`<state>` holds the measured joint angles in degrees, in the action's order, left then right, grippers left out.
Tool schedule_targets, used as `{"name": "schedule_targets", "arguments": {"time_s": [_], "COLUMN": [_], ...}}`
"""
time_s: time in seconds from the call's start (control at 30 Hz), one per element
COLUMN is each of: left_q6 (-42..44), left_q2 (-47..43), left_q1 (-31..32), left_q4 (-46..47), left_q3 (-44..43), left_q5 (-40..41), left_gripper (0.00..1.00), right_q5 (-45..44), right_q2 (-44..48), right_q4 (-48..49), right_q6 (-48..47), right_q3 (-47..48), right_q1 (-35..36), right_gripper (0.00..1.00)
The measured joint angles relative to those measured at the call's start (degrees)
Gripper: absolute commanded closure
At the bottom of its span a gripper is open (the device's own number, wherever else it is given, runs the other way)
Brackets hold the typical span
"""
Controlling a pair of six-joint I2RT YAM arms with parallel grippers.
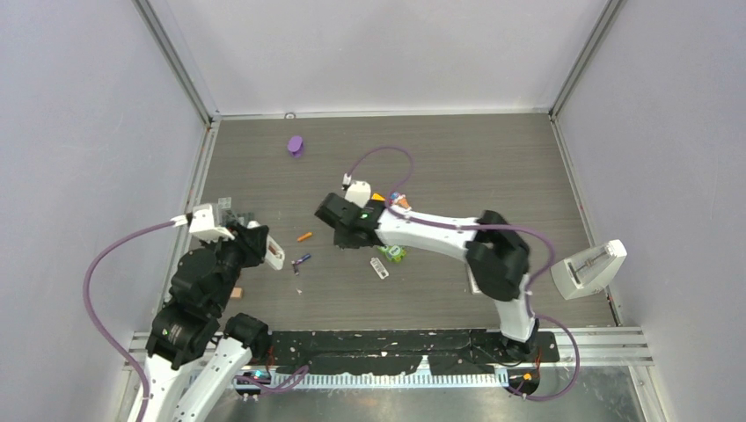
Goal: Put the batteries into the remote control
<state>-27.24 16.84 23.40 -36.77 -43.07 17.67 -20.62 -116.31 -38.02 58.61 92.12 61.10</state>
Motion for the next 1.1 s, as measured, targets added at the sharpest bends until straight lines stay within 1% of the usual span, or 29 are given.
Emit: {"name": "schedule_targets", "arguments": {"time_s": [0.1, 0.2, 0.27, 0.37, 0.5, 0.67, 0.87, 1.1], "left_q6": [-0.6, -1.2, -2.2, -3.8, -7.4, -13.2, -20.0, -25.6], "left_q2": [3.8, 7.1, 9.1, 11.3, 15.2, 20.1, 24.6, 24.1], "left_q1": [0.0, 0.0, 0.0, 0.0, 0.0, 0.0, 0.0, 0.0], "left_q4": [-0.7, -0.2, 0.5, 2.3, 6.4, 9.2, 12.7, 17.8], "left_q3": [-1.0, -1.4, -1.4, -1.4, -1.4, -1.8, -2.0, -0.4], "left_q5": [-7.8, -16.5, -22.5, -29.2, -37.8, -43.3, -46.2, -46.2], "left_gripper": [1.00, 1.00, 1.00, 1.00, 1.00, 1.00, 1.00, 1.00], "right_q5": [-0.6, -0.3, 0.7, 3.8, 8.0, 13.2, 17.9, 23.7], "right_q2": [12.6, 27.6, 34.6, 41.9, 47.7, 54.0, 58.6, 58.3], "right_q4": [8.6, 16.6, 21.4, 28.5, 33.6, 39.7, 44.0, 44.5], "right_q6": [-7.3, -14.1, -18.2, -23.5, -30.6, -37.6, -43.5, -47.7], "right_q3": [-10.1, -21.2, -26.2, -33.3, -39.1, -41.7, -41.9, -42.5], "right_q1": [-0.2, -0.5, -0.6, -0.5, 0.5, 4.0, 4.9, 4.9], "right_gripper": [0.95, 0.95, 0.95, 0.95, 0.95, 0.95, 0.95, 0.95]}}
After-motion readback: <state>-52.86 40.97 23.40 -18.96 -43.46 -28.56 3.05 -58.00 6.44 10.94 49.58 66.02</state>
